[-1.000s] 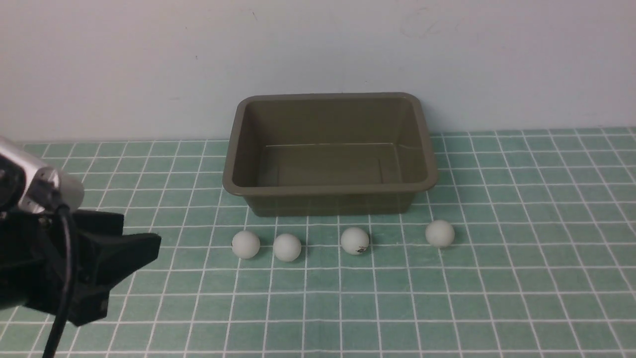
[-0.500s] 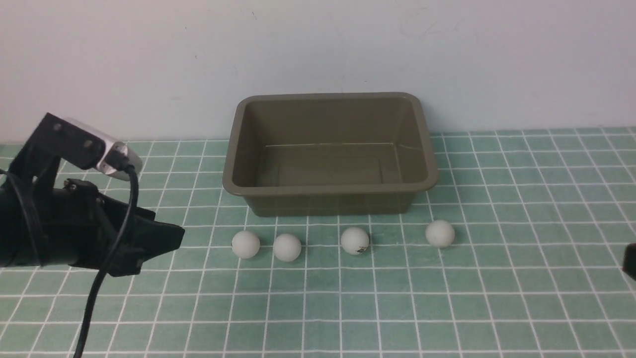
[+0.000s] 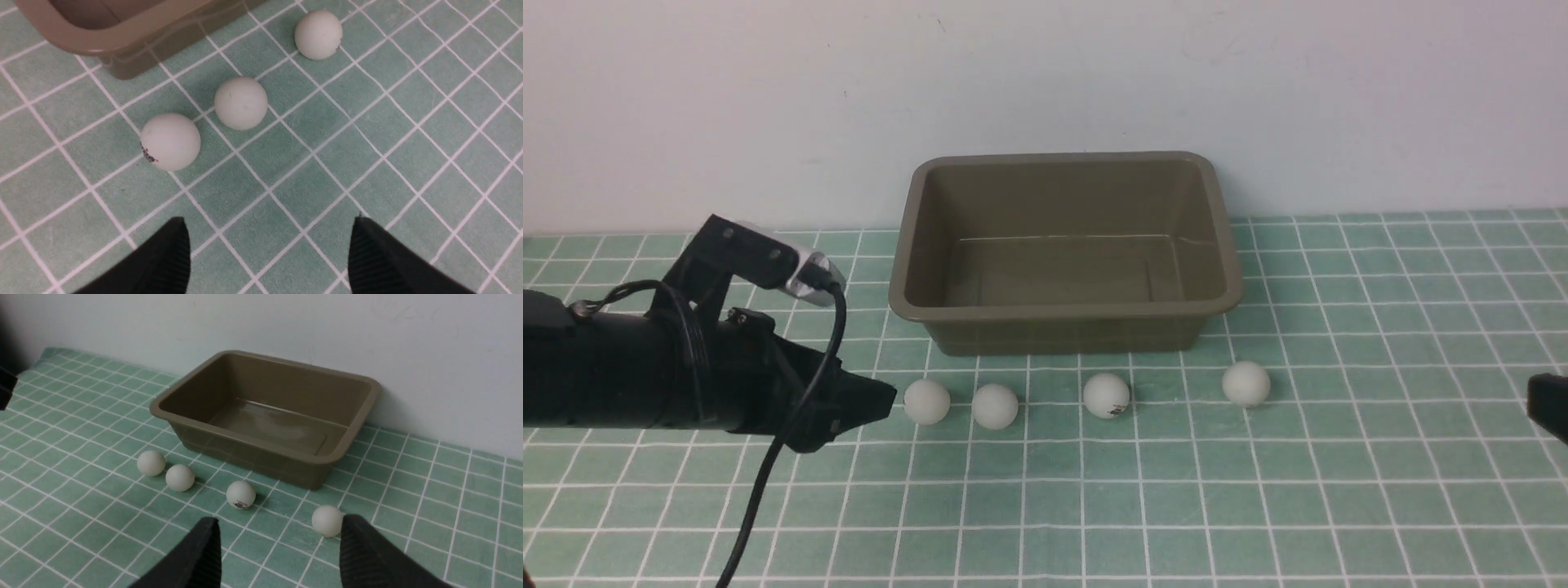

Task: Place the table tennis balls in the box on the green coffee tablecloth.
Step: 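Reach for and grasp a ping pong ball on the table beside the basket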

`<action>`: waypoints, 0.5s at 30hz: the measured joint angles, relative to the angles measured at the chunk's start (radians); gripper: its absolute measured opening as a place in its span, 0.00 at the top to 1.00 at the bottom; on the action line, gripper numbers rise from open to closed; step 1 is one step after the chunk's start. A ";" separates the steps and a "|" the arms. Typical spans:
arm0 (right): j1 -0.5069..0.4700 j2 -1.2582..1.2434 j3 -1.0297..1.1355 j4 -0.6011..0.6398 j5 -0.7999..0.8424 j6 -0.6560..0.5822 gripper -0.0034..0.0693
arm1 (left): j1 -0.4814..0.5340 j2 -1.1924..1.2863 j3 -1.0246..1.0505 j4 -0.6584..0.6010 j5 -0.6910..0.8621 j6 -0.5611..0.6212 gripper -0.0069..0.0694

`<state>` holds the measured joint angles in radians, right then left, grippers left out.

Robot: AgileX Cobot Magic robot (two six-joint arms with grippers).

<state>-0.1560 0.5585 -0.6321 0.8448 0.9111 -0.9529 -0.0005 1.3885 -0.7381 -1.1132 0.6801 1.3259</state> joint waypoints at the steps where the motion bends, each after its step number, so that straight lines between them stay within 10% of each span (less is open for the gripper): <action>1: 0.000 0.000 0.000 0.000 0.000 -0.003 0.45 | -0.001 0.000 -0.001 -0.022 -0.003 -0.016 0.28; 15: 0.000 0.000 0.000 0.038 -0.029 -0.012 0.45 | -0.028 0.178 -0.118 -0.090 -0.057 0.014 0.28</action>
<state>-0.1560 0.5585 -0.6321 0.8830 0.8816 -0.9654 -0.0285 1.5664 -0.8563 -1.2034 0.6232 1.3400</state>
